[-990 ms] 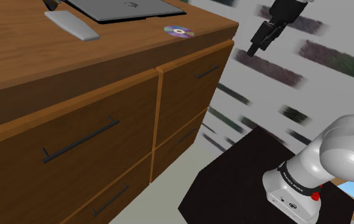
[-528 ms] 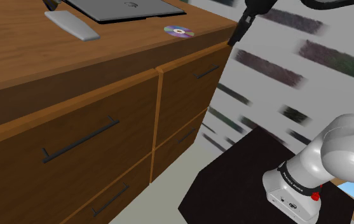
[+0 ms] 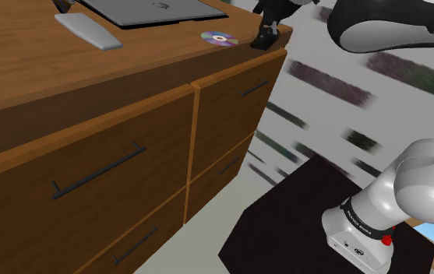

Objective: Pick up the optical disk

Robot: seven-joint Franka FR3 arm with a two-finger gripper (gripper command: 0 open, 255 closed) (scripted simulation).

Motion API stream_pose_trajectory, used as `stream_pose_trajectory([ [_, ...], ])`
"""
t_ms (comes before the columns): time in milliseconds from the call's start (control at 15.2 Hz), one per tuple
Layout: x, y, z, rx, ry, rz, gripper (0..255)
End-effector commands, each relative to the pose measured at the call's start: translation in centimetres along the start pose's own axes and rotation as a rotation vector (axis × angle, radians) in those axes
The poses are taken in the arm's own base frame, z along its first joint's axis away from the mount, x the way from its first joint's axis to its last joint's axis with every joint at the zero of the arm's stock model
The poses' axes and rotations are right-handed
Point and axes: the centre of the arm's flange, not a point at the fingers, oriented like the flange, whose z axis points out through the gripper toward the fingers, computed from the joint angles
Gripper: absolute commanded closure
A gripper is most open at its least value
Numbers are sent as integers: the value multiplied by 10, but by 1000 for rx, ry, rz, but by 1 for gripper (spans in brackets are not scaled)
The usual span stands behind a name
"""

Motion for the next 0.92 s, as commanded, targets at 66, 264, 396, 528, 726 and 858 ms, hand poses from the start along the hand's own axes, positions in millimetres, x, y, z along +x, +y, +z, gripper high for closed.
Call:
stream_pose_trajectory([
  [66,28,-26,-2,-114,76,-188,0],
  [264,38,-42,2,-167,109,-274,0],
  [396,37,-50,9,-167,109,-274,0],
  [528,36,-57,17,-167,109,-274,0],
  [726,34,-67,26,-167,109,-274,0],
  [858,35,-67,27,-167,109,-274,255],
])
